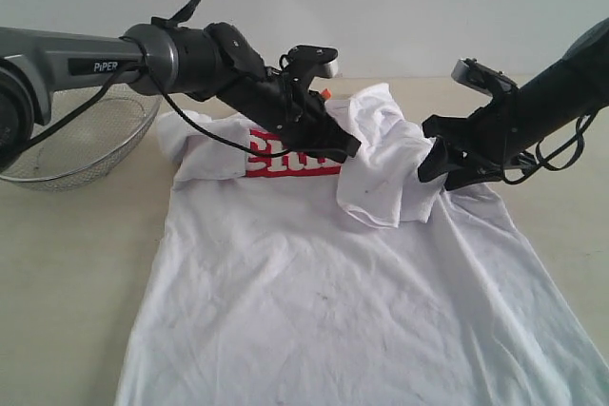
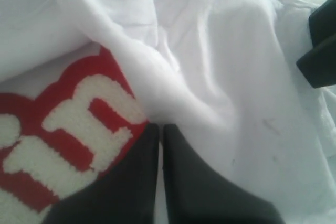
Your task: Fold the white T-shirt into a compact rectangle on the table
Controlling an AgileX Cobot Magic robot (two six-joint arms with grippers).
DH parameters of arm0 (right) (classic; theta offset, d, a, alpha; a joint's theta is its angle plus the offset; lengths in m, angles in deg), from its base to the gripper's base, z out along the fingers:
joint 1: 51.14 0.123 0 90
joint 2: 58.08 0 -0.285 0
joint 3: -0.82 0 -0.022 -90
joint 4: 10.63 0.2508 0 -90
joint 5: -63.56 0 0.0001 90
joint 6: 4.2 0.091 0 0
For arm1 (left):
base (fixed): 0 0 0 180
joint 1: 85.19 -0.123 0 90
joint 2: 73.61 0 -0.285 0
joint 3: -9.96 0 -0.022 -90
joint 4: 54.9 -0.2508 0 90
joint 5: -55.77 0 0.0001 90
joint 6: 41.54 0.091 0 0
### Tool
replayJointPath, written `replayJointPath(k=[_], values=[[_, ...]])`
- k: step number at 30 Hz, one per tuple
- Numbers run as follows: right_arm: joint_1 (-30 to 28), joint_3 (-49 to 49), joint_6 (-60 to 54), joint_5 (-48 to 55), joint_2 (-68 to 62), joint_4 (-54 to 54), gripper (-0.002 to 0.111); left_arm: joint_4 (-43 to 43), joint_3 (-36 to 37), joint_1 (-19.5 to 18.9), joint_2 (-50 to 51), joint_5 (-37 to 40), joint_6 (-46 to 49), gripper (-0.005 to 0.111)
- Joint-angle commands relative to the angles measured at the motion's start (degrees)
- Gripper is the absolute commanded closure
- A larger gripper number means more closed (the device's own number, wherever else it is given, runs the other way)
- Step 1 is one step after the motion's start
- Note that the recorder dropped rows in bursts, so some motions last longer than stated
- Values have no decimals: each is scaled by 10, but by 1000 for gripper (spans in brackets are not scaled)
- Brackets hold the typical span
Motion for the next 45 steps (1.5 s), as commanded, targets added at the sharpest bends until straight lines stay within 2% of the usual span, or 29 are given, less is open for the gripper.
replayJointPath(k=[1,5,10,15,25,34,39,45], values=[[1,1,-3,-7,2,-3,78,26,-29,3,23,5,2,102],[1,1,-10,-7,-4,2,99,37,-54,3,41,13,2,102],[1,1,-23,-6,-4,2,108,37,-64,3,49,10,2,102],[1,1,-28,0,-4,-6,108,19,-65,3,37,43,-1,102],[1,1,-28,-4,-4,-17,108,31,-65,5,10,58,13,102],[1,1,-28,7,-4,-17,108,49,-65,20,53,6,43,102],[1,1,-23,22,-3,-17,108,7,-65,13,65,-23,29,102],[1,0,4,13,-3,-48,109,10,-65,9,81,-19,23,102]])
